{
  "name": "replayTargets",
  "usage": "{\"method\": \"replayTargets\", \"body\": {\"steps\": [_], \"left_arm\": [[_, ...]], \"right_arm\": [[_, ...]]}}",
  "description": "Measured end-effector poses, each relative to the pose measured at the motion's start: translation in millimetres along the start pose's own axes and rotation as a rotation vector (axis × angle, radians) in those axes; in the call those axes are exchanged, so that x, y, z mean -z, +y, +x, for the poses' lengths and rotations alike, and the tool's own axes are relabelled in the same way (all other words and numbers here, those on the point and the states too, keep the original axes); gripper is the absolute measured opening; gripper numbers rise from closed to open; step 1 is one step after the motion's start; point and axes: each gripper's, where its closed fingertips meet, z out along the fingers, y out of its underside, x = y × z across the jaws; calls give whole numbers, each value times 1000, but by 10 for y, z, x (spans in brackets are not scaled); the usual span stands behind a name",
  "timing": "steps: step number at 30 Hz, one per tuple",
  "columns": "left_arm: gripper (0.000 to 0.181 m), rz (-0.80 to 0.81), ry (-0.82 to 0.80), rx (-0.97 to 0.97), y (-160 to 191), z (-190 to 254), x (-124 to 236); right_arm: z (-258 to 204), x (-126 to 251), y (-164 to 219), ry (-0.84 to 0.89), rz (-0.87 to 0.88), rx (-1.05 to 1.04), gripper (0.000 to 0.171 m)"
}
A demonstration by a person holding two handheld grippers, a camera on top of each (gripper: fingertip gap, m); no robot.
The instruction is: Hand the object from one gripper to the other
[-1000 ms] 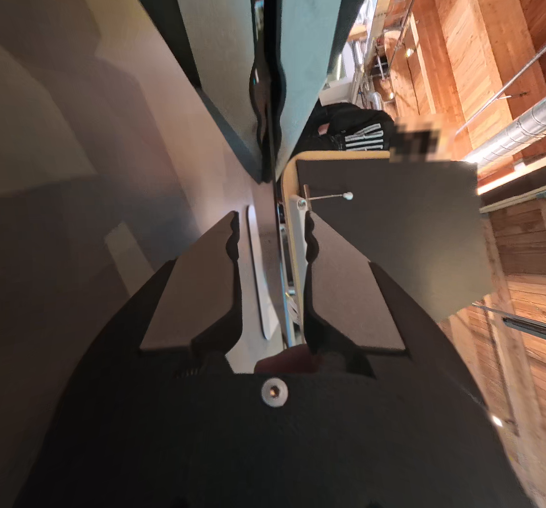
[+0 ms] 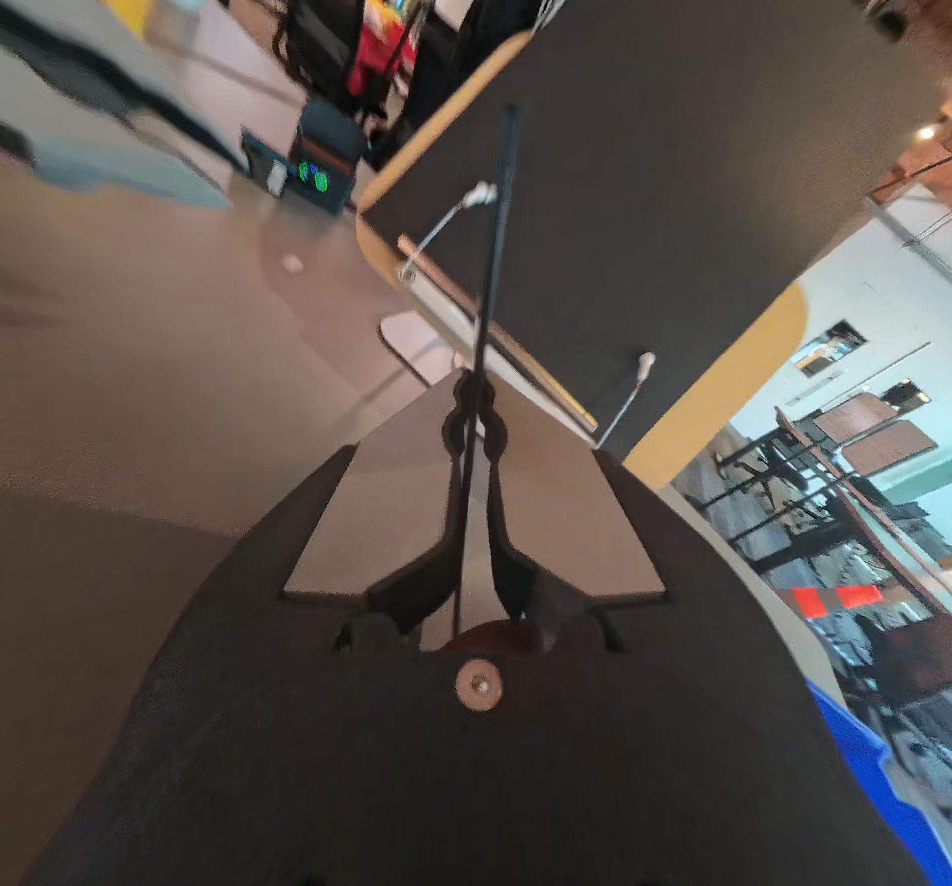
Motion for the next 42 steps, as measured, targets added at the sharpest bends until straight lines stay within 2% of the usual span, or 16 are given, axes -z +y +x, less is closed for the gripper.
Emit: {"method": "replayTargets", "body": {"steps": [4, 6, 9, 11, 12, 13, 14, 16, 18, 21, 24, 27, 31, 34, 39, 42], "left_arm": [[11, 23, 22, 115, -50, -19, 13], [10, 23, 36, 134, -55, -1, 16], [10, 8, 34, 109, -37, 20, 11], [10, 5, 39, 104, -37, 44, 5], [12, 3, 48, 116, -35, 63, 0], [15, 0, 53, 140, -29, 72, -7], [17, -5, 65, 170, -15, 89, -16], [20, -38, 93, 221, 53, 126, -41], [24, -76, 78, 227, 132, 109, -59], [23, -91, 39, 214, 176, 46, -61], [20, -102, 32, 218, 223, 22, -66], [20, -125, 4, 149, 248, -22, -56], [20, -126, -21, 125, 246, -85, -29], [20, -147, -28, 164, 311, -145, -30], [20, -158, -47, 169, 369, -226, -10], [20, -180, -47, 172, 426, -227, -21]], "right_arm": [[603, 631, -452, 44, 23, -138, 0], [1091, 893, -450, 92, -38, -169, 0], [1841, 1140, 95, 251, -293, -71, 0], [2028, 1214, 674, 259, -497, -23, 0], [1986, 1228, 982, 210, -595, -34, 0], [1882, 1231, 1246, 144, -668, -65, 13], [1788, 1234, 1430, 92, -716, -108, 36], [1683, 1234, 1530, 34, -747, -181, 63], [1711, 1176, 1290, 54, -668, -212, 55], [1439, 989, 599, -54, -464, -312, 50], [444, 943, -187, -531, -276, -452, 54], [63, 649, -174, -503, -321, -337, 64], [-608, 318, -93, -664, -397, -387, 80], [-784, -91, -41, -598, -392, -432, 86], [-767, -754, 113, -378, -249, -442, 76], [-861, -969, 312, -325, -212, -448, 75]]}}
